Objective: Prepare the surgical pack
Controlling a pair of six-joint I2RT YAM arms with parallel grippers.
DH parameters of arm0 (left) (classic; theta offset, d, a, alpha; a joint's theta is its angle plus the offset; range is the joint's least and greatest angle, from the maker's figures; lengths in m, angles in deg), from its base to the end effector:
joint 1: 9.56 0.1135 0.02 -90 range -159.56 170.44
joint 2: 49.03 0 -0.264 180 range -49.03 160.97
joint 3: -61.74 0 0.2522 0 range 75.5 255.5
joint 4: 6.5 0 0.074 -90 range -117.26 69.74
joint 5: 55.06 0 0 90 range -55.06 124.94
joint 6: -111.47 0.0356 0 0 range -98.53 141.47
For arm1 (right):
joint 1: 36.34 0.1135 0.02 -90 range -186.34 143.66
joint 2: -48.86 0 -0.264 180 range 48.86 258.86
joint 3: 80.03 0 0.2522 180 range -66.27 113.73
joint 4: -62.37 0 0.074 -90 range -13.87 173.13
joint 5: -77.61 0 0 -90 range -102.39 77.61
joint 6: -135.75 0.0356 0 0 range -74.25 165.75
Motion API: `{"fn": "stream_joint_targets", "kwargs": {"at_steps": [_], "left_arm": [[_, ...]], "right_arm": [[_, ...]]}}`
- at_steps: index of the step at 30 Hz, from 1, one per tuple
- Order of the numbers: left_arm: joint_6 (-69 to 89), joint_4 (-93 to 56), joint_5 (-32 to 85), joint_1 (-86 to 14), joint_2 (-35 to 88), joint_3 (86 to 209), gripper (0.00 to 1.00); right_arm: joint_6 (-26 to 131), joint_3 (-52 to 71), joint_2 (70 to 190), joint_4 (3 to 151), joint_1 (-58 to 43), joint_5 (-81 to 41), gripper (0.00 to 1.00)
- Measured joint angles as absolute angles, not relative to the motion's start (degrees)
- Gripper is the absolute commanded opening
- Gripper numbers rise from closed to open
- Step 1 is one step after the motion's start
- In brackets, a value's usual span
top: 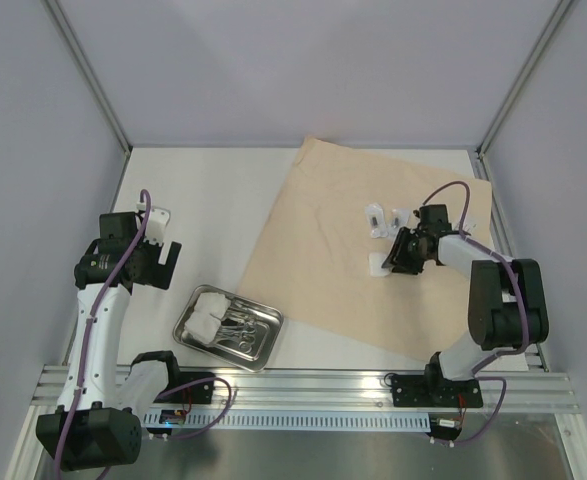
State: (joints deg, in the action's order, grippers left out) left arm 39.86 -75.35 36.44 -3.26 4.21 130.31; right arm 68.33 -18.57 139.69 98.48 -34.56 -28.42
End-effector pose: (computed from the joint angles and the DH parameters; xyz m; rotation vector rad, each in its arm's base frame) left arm 0.1693 0.0196 0.3036 0.2543 2.5042 0.2095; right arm 0.2881 0.0188 0.1553 0.4120 2.7093 0.5026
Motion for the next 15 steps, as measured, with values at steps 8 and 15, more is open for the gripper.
{"fn": "stream_joint_targets", "kwargs": {"at_steps": [8,15], "left_arm": [[39.9,-75.3,36.4,-3.3,4.2,130.3,1.0],[39.9,-75.3,36.3,-3.3,4.2,130.3,1.0]], "right_arm": [[68.4,-18.3,142.0,95.1,-34.7,-32.8,0.34],[69.2,-18.5,143.1,93.0,-34.6,-35.9,0.01]]}}
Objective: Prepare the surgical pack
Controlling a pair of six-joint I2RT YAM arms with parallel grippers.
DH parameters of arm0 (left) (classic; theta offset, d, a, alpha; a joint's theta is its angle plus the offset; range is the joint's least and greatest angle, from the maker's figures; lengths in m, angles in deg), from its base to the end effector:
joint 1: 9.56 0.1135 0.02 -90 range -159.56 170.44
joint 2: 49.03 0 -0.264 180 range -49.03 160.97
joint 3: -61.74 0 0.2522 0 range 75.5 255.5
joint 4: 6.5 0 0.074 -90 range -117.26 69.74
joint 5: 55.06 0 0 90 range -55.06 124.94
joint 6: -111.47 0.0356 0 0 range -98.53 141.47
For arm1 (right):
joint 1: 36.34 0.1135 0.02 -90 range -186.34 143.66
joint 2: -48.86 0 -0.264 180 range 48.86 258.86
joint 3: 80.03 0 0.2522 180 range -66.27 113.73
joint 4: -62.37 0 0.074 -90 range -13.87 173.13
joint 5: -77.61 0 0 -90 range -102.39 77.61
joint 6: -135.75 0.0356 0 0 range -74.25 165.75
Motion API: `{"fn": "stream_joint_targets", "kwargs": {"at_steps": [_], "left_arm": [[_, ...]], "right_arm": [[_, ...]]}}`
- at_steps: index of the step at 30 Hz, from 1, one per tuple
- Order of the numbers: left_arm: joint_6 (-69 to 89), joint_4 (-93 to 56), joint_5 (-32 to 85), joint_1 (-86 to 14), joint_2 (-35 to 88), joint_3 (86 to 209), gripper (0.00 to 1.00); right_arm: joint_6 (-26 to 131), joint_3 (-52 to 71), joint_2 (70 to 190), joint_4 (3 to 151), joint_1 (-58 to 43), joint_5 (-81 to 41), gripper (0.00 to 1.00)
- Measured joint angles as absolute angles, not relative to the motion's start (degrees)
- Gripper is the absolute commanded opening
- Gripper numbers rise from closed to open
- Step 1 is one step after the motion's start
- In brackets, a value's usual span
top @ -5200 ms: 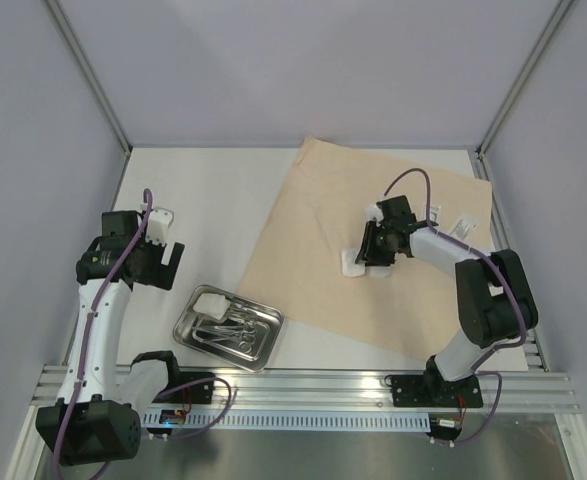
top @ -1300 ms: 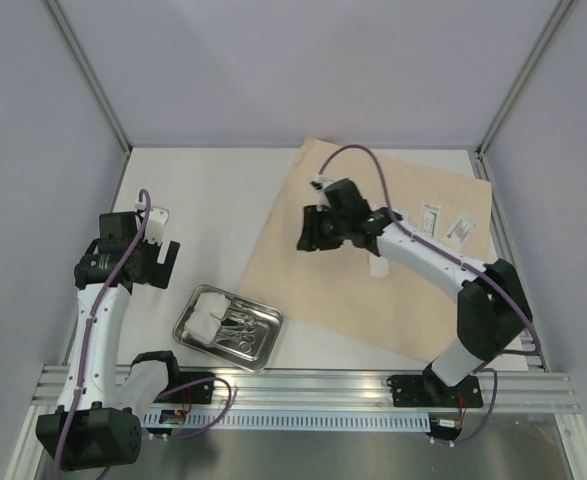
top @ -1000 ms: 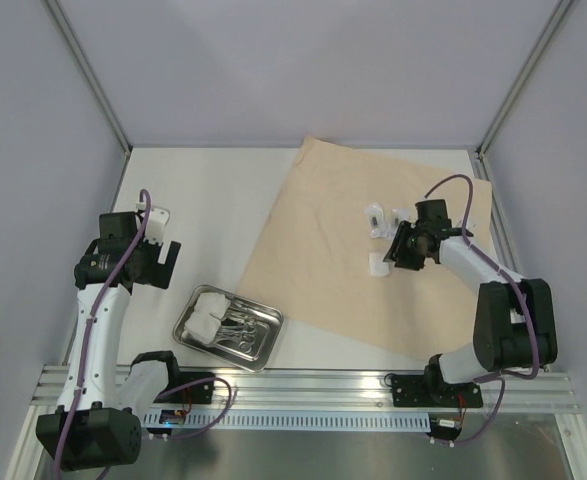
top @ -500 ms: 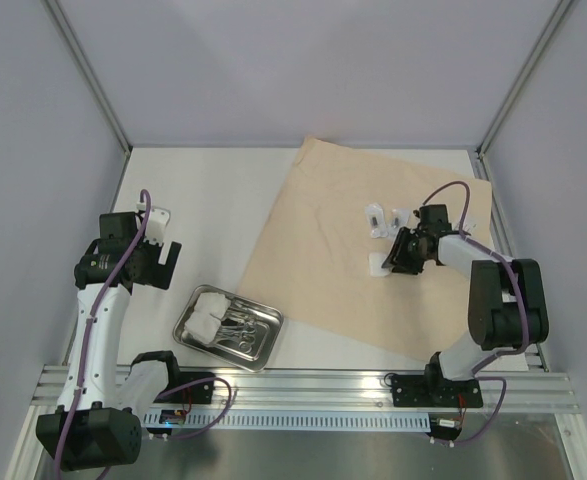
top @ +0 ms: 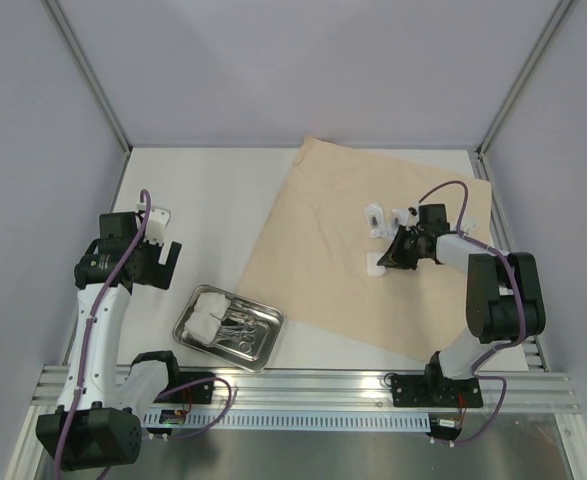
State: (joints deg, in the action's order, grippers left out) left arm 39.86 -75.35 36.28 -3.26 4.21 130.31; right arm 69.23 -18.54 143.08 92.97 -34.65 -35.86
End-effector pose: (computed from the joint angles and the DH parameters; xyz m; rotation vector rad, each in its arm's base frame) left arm 0.1693 0.0195 0.3036 0.2554 2.5037 0.2061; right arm 0.2989 0.0230 0.1451 0.3792 2.6726 0.6858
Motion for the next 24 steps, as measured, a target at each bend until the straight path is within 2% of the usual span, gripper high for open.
{"fn": "stream_joint_targets", "kwargs": {"at_steps": [8,12,16,20,24], "left_arm": [[39.9,-75.3,36.3,-3.3,4.2,130.3,1.0],[39.9,-75.3,36.3,-3.3,4.2,130.3,1.0],[39.8,-75.3,36.6,-3.3,4.2,130.3,1.0],[39.7,-75.3,37.7,-3.3,4.2,130.3,1.0],[39.7,-75.3,38.9,-3.3,4.1,130.3,1.0]], "right_arm": [[68.8,-17.3,139.6,96.4,-31.5,-34.9,0.01],[65.1,-10.2,135.5,100.5,-19.1,-32.8,0.01],[61.2,1.3,136.0,100.3,-2.5,-34.7,0.0],[58.5,12.9,143.6,100.6,8.4,-37.3,0.0],[56.2,25.8,157.4,103.2,15.0,-38.2,0.0]]}}
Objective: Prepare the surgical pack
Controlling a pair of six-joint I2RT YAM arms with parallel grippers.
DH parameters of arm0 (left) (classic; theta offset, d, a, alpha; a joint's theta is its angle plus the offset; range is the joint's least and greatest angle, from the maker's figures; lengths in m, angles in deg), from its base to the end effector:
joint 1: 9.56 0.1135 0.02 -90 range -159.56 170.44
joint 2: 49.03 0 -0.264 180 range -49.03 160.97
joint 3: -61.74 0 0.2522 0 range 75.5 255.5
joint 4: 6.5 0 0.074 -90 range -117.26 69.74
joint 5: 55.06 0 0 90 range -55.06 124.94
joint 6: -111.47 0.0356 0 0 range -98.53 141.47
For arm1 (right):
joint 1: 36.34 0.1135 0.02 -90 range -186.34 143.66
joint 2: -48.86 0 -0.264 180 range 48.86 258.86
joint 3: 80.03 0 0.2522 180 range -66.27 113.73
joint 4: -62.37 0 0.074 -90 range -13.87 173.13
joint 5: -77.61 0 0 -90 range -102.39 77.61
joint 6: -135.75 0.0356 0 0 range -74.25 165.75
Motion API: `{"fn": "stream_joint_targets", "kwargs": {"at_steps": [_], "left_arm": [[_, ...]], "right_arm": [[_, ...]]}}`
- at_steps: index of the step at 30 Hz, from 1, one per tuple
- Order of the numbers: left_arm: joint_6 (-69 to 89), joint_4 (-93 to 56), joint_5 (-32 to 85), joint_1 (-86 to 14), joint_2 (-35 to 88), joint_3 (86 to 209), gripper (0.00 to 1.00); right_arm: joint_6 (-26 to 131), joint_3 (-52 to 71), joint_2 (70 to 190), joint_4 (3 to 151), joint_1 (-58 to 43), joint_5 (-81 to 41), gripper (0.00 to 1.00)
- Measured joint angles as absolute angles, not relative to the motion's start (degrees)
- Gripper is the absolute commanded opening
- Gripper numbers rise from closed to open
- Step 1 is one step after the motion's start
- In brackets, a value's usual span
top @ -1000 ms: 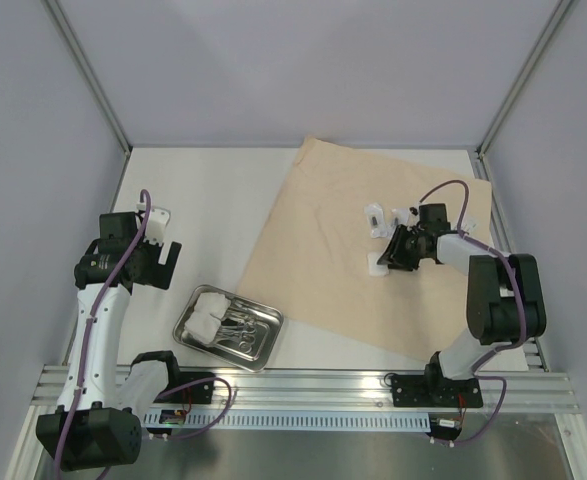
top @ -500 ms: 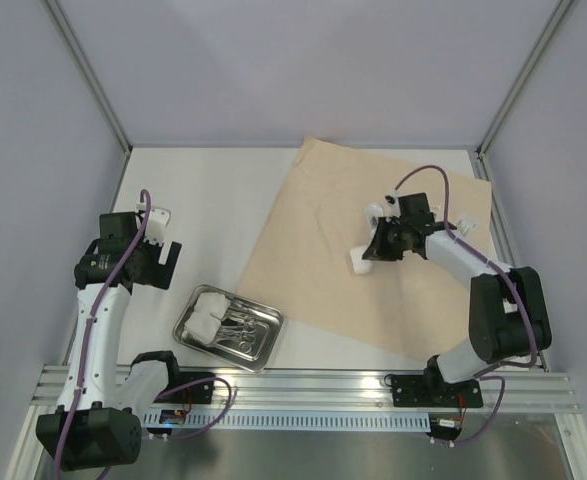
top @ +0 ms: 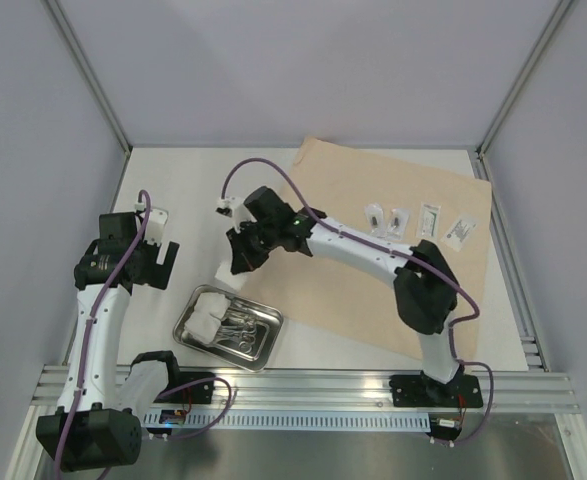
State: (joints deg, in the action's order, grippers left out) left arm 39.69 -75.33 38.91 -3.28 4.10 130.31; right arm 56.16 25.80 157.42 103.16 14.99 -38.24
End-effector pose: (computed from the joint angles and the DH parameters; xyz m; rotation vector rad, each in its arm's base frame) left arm 0.1687 0.0210 0.3039 0.2333 2.5083 0.2621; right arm 0.2583 0.3476 0.2787 -1.0918 2.2299 1.0311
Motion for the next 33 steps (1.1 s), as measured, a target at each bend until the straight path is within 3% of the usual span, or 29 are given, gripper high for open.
{"fn": "stream_joint_targets", "kwargs": {"at_steps": [9,33], "left_arm": [[39.6,-75.2,40.5,-3.3,3.7,130.3,1.0],[39.6,-74.5,40.4,-3.3,3.6,130.3,1.0]], "right_arm": [[53.5,41.2,176.5,111.5,21.7,-38.5,0.0],[53.8,48.6,183.9,114.5,23.5,-38.0,0.01]]}}
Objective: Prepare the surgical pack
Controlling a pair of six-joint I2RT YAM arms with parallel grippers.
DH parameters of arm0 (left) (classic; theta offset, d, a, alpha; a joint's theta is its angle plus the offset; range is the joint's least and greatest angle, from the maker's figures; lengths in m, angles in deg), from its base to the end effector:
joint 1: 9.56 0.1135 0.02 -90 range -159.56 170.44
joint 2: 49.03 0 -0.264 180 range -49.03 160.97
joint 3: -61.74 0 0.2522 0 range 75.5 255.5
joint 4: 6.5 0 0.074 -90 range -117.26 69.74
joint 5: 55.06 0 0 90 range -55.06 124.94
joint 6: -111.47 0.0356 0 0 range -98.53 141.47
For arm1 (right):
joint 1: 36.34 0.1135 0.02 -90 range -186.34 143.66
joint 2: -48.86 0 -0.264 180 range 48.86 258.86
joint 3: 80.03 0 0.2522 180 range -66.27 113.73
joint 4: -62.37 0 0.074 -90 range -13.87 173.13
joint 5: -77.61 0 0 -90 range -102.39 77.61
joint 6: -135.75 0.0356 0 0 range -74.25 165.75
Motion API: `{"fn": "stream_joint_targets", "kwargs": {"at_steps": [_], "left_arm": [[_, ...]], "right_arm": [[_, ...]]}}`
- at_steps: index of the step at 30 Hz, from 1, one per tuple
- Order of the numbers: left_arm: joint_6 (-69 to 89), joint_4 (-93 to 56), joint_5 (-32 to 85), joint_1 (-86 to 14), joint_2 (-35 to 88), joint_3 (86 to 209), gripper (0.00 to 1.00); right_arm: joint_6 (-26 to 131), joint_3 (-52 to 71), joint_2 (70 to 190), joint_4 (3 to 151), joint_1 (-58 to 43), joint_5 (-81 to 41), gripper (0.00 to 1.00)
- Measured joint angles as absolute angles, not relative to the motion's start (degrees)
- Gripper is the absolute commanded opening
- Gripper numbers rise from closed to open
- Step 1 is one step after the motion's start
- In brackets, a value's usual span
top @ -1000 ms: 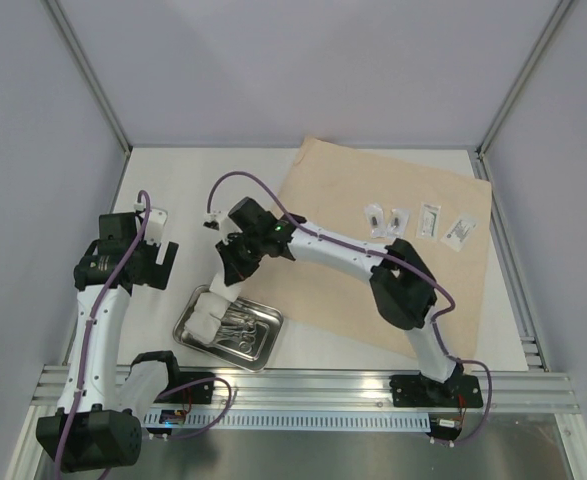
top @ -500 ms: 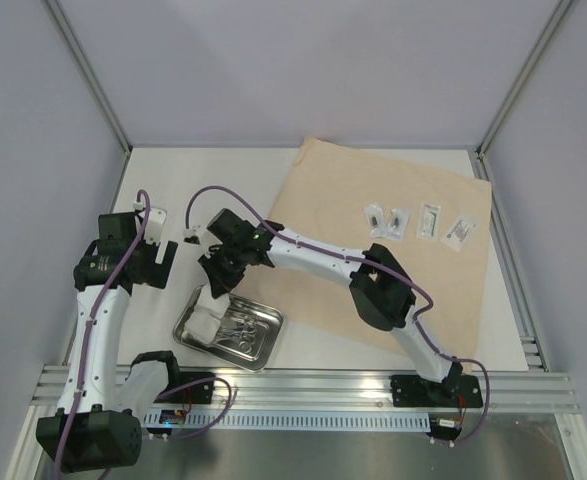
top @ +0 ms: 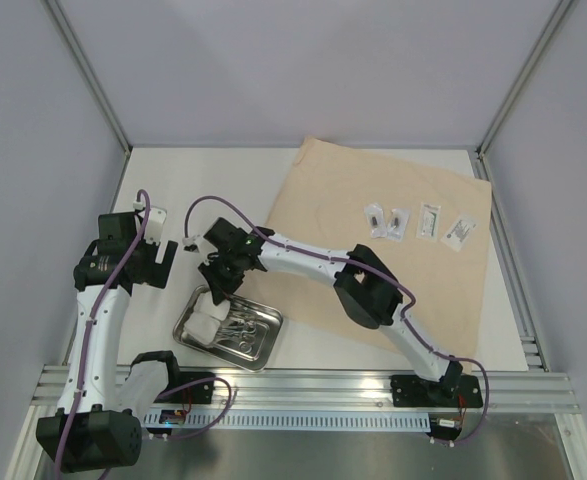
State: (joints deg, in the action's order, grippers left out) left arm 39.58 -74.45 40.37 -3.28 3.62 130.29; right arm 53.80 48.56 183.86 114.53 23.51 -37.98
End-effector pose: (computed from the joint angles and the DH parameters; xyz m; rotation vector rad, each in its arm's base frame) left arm 0.1683 0.0219 0.3062 0.2169 2.4884 0.2972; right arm 0.2442 0.4510 0.1815 -1.3716 2.4187 0.9588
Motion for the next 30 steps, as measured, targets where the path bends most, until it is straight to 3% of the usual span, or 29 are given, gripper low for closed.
{"fn": "stream_joint_targets", "kwargs": {"at_steps": [30], "left_arm": [[39.6,-74.5,40.0,-3.3,3.6,130.3,1.0]], "right_arm": [[55.8,48.6,184.3,111.9,24.0,-37.5,0.01]]}}
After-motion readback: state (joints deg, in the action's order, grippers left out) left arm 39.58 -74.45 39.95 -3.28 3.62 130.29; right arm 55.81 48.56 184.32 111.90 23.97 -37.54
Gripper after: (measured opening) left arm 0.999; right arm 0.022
